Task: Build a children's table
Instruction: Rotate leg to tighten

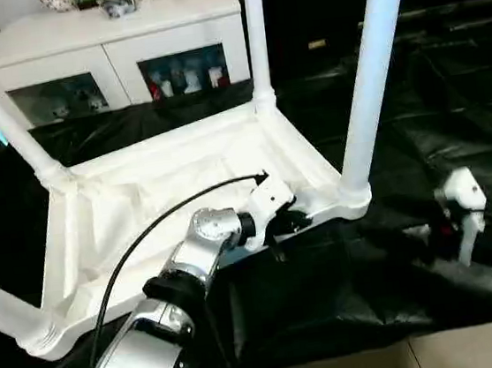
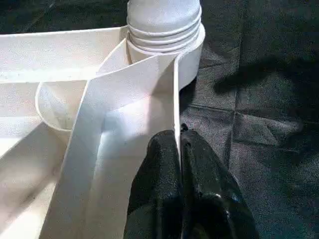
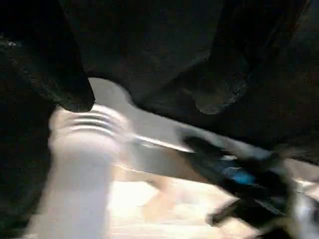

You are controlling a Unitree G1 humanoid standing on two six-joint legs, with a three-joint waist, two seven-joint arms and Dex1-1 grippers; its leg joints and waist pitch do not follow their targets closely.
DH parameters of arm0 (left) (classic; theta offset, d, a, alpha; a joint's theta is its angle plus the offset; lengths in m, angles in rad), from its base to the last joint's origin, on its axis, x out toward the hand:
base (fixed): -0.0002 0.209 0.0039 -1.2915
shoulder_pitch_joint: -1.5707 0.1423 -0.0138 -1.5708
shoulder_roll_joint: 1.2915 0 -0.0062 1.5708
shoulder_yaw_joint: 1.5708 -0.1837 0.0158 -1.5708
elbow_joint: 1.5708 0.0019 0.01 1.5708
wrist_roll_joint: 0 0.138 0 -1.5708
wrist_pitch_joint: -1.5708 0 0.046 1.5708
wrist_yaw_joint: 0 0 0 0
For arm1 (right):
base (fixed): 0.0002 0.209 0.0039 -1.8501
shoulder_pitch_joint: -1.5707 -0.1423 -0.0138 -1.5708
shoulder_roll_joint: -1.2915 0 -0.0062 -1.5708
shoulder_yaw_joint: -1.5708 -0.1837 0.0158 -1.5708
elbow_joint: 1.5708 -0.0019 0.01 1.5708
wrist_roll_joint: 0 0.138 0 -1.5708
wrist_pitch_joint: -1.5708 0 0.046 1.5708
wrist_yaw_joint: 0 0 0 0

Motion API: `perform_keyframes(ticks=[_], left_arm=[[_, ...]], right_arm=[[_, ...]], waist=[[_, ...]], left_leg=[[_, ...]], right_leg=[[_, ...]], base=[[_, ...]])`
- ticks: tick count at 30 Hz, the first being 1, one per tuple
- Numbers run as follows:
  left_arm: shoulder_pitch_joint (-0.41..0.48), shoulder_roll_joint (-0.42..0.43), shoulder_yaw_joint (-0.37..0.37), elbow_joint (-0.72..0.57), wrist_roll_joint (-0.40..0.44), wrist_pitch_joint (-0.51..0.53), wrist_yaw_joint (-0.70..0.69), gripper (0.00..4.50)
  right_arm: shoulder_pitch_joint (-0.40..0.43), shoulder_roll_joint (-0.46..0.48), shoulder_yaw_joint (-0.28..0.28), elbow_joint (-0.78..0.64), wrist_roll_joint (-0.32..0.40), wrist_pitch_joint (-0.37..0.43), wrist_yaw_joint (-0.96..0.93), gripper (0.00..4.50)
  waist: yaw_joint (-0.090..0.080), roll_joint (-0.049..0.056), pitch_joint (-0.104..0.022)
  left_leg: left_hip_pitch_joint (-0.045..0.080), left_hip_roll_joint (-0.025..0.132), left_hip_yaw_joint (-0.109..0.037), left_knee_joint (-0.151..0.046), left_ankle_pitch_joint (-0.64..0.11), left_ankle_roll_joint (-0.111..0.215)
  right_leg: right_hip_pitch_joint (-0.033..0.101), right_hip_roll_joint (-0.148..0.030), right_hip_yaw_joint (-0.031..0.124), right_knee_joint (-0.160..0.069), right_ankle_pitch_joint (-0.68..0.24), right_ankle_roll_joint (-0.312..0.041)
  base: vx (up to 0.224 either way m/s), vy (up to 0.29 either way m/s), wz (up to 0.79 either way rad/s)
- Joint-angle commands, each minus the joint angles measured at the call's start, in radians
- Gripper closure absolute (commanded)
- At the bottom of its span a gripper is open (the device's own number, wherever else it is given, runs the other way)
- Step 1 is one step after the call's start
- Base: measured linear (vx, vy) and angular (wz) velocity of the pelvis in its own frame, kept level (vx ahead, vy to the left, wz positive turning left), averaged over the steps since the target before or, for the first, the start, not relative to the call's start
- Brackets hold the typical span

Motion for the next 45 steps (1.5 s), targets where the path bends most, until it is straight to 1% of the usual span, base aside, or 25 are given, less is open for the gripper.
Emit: perform_keyframes(ticks=[1, 2, 3, 4, 6, 7, 12, 13, 15, 17, 20, 21, 22, 24, 25, 27, 28, 30, 31, 32, 34, 35, 41, 42, 45], left_arm=[[0.012, -0.006, 0.017, -0.033, -0.042, -0.064, -0.033, 4.5], [0.012, -0.006, 0.017, -0.033, -0.042, -0.064, -0.033, 4.5], [0.021, -0.001, 0.009, -0.041, -0.039, -0.066, -0.045, 4.5], [0.027, 0.003, 0.007, -0.047, -0.039, -0.064, -0.057, 4.5], [0.031, 0.005, 0.006, -0.052, -0.04, -0.063, -0.064, 4.5], [0.037, 0.013, 0.004, -0.06, -0.042, -0.059, -0.085, 4.5], [0.056, 0.048, -0.003, -0.096, -0.061, -0.044, -0.171, 4.5], [0.061, 0.059, -0.006, -0.106, -0.067, -0.038, -0.197, 4.5], [0.066, 0.07, -0.007, -0.118, -0.072, -0.033, -0.223, 4.5], [0.073, 0.083, -0.009, -0.133, -0.078, -0.023, -0.254, 4.5], [0.089, 0.101, -0.016, -0.166, -0.085, 0.0, -0.307, 4.5], [0.092, 0.104, -0.017, -0.172, -0.085, 0.003, -0.314, 4.5], [0.096, 0.106, -0.018, -0.179, -0.085, 0.006, -0.318, 4.5], [0.1, 0.109, -0.019, -0.186, -0.086, 0.01, -0.322, 4.5], [0.101, 0.11, -0.02, -0.19, -0.087, 0.012, -0.323, 4.5], [0.103, 0.111, -0.021, -0.195, -0.088, 0.016, -0.325, 4.5], [0.103, 0.111, -0.021, -0.196, -0.088, 0.017, -0.325, 4.5], [0.106, 0.111, -0.02, -0.204, -0.087, 0.022, -0.324, 4.5], [0.109, 0.111, -0.019, -0.209, -0.087, 0.025, -0.325, 4.5], [0.111, 0.111, -0.018, -0.215, -0.086, 0.03, -0.325, 4.5], [0.114, 0.112, -0.018, -0.224, -0.086, 0.037, -0.323, 4.5], [0.115, 0.113, -0.019, -0.226, -0.087, 0.039, -0.321, 4.5], [0.118, 0.116, -0.02, -0.234, -0.089, 0.047, -0.319, 4.5], [0.118, 0.116, -0.02, -0.235, -0.089, 0.048, -0.319, 4.5], [0.118, 0.117, -0.02, -0.238, -0.09, 0.052, -0.318, 4.5]], right_arm=[[-0.007, 0.026, 0.028, -0.027, -0.009, -0.012, -0.013, 0.79], [-0.007, 0.026, 0.028, -0.027, -0.009, -0.012, -0.013, 0.79], [-0.024, 0.056, 0.025, -0.011, -0.025, -0.024, -0.053, 0.79], [-0.036, 0.067, 0.025, 0.004, -0.043, -0.035, -0.085, 0.79], [-0.043, 0.071, 0.025, 0.012, -0.054, -0.043, -0.105, 0.79], [-0.055, 0.071, 0.023, 0.029, -0.069, -0.05, -0.13, 0.79], [-0.051, 0.042, -0.006, 0.029, -0.028, -0.011, -0.106, 0.79], [-0.047, 0.035, -0.013, 0.021, -0.007, 0.014, -0.087, 0.49], [-0.041, 0.027, -0.01, 0.012, 0.001, 0.028, -0.069, 0.43], [-0.035, 0.021, 0.001, 0.004, -0.003, 0.03, -0.055, 0.25], [-0.037, 0.019, 0.046, 0.004, -0.053, -0.012, -0.068, 0.04], [-0.039, 0.019, 0.057, 0.007, -0.065, -0.023, -0.07, 0.04], [-0.047, 0.024, 0.075, 0.017, -0.084, -0.04, -0.071, 0.04], [-0.061, 0.032, 0.096, 0.033, -0.102, -0.054, -0.076, 0.04], [-0.076, 0.041, 0.112, 0.054, -0.127, -0.079, -0.089, 0.04], [-0.107, 0.065, 0.128, 0.095, -0.164, -0.128, -0.122, 0.04], [-0.118, 0.075, 0.13, 0.111, -0.17, -0.138, -0.132, 0.04], [-0.14, 0.095, 0.132, 0.132, -0.166, -0.144, -0.138, 0.04], [-0.145, 0.1, 0.134, 0.136, -0.163, -0.146, -0.137, 0.21], [-0.151, 0.106, 0.134, 0.14, -0.157, -0.146, -0.133, 0.39], [-0.155, 0.109, 0.14, 0.145, -0.151, -0.147, -0.121, 0.51], [-0.157, 0.11, 0.144, 0.151, -0.152, -0.152, -0.116, 0.51], [-0.164, 0.119, 0.151, 0.176, -0.157, -0.174, -0.103, 1.08], [-0.164, 0.12, 0.151, 0.177, -0.158, -0.175, -0.102, 1.26], [-0.164, 0.126, 0.156, 0.181, -0.156, -0.179, -0.1, 1.41]], waist=[[0.003, -0.043, -0.061], [0.003, -0.043, -0.062], [0.003, -0.049, -0.061], [0.003, -0.045, -0.061], [0.001, -0.044, -0.06], [0.004, -0.042, -0.062], [0.006, -0.041, -0.065], [0.007, -0.041, -0.065], [0.011, -0.04, -0.066], [0.015, -0.038, -0.066], [0.019, -0.036, -0.068], [0.021, -0.036, -0.068], [0.022, -0.04, -0.068], [0.024, -0.036, -0.068], [0.025, -0.042, -0.069], [0.023, -0.038, -0.068], [0.021, -0.045, -0.068], [0.025, -0.04, -0.071], [0.025, -0.039, -0.072], [0.024, -0.052, -0.073], [0.027, -0.044, -0.072], [0.027, -0.049, -0.071], [0.026, -0.043, -0.071], [0.025, -0.045, -0.071], [0.026, -0.045, -0.072]], left_leg=[[0.01, 0.05, -0.029, -0.062, -0.245, 0.15], [0.011, 0.049, -0.029, -0.061, -0.246, 0.146], [0.01, 0.048, -0.03, -0.062, -0.25, 0.141], [0.012, 0.05, -0.031, -0.064, -0.25, 0.132], [0.012, 0.05, -0.032, -0.065, -0.255, 0.125], [0.02, 0.053, -0.03, -0.065, -0.261, 0.12], [0.011, 0.053, -0.031, -0.064, -0.229, 0.143], [0.012, 0.053, -0.029, -0.062, -0.223, 0.152], [0.011, 0.054, -0.029, -0.062, -0.211, 0.159], [0.012, 0.055, -0.027, -0.061, -0.207, 0.161], [0.015, 0.056, -0.027, -0.061, -0.201, 0.153], [0.015, 0.057, -0.027, -0.061, -0.201, 0.151], [0.015, 0.057, -0.026, -0.061, -0.198, 0.148], [0.017, 0.056, -0.026, -0.061, -0.202, 0.146], [0.018, 0.056, -0.025, -0.06, -0.2, 0.145], [0.016, 0.055, -0.025, -0.06, -0.199, 0.139], [0.016, 0.054, -0.024, -0.059, -0.204, 0.137], [0.017, 0.055, -0.025, -0.057, -0.182, 0.145], [0.017, 0.056, -0.025, -0.057, -0.175, 0.15], [0.014, 0.055, -0.023, -0.055, -0.16, 0.161], [0.015, 0.056, -0.024, -0.054, -0.148, 0.171], [0.015, 0.056, -0.023, -0.054, -0.15, 0.173], [0.015, 0.055, -0.024, -0.054, -0.164, 0.163], [0.015, 0.055, -0.024, -0.053, -0.163, 0.163], [0.015, 0.055, -0.024, -0.053, -0.159, 0.164]], right_leg=[[0.037, -0.04, 0.022, -0.095, -0.421, -0.164], [0.037, -0.04, 0.022, -0.094, -0.426, -0.163], [0.037, -0.041, 0.021, -0.096, -0.44, -0.16], [0.034, -0.042, 0.022, -0.095, -0.448, -0.16], [0.034, -0.041, 0.022, -0.094, -0.453, -0.159], [0.029, -0.04, 0.026, -0.095, -0.44, -0.16], [0.04, -0.043, 0.027, -0.083, -0.356, -0.183], [0.04, -0.043, 0.028, -0.082, -0.342, -0.19], [0.043, -0.043, 0.027, -0.079, -0.324, -0.198], [0.041, -0.043, 0.026, -0.077, -0.313, -0.203], [0.04, -0.043, 0.027, -0.076, -0.314, -0.201], [0.038, -0.042, 0.027, -0.076, -0.315, -0.201], [0.038, -0.043, 0.028, -0.074, -0.311, -0.201], [0.037, -0.042, 0.028, -0.074, -0.316, -0.2], [0.037, -0.042, 0.029, -0.074, -0.313, -0.202], [0.036, -0.042, 0.028, -0.072, -0.312, -0.205], [0.037, -0.043, 0.029, -0.073, -0.317, -0.204], [0.038, -0.042, 0.03, -0.069, -0.29, -0.208], [0.039, -0.042, 0.03, -0.066, -0.276, -0.212], [0.041, -0.041, 0.029, -0.063, -0.251, -0.216], [0.04, -0.041, 0.03, -0.061, -0.238, -0.223], [0.04, -0.041, 0.03, -0.062, -0.245, -0.222], [0.041, -0.041, 0.029, -0.062, -0.264, -0.218], [0.041, -0.041, 0.03, -0.063, -0.261, -0.218], [0.042, -0.041, 0.03, -0.061, -0.251, -0.222]], base=[[0.0, 0.0, 0.0], [0.0, 0.0, 0.0], [0.0, 0.0, 0.0], [0.0, 0.0, 0.0], [0.0, 0.0, 0.0], [0.0, 0.0, 0.0], [0.0, 0.0, 0.0], [0.0, 0.0, 0.0], [0.0, 0.0, 0.0], [0.0, 0.0, 0.0], [0.0, 0.0, 0.0], [0.0, 0.0, 0.0], [0.0, 0.0, 0.0], [0.0, 0.0, 0.0], [0.0, 0.0, 0.0], [0.0, 0.0, 0.0], [0.0, 0.0, 0.0], [0.0, 0.0, 0.0], [0.0, 0.0, 0.0], [0.0, 0.0, 0.0], [0.0, 0.0, 0.0], [0.0, 0.0, 0.0], [0.0, 0.0, 0.0], [0.0, 0.0, 0.0], [0.0, 0.0, 0.0]])
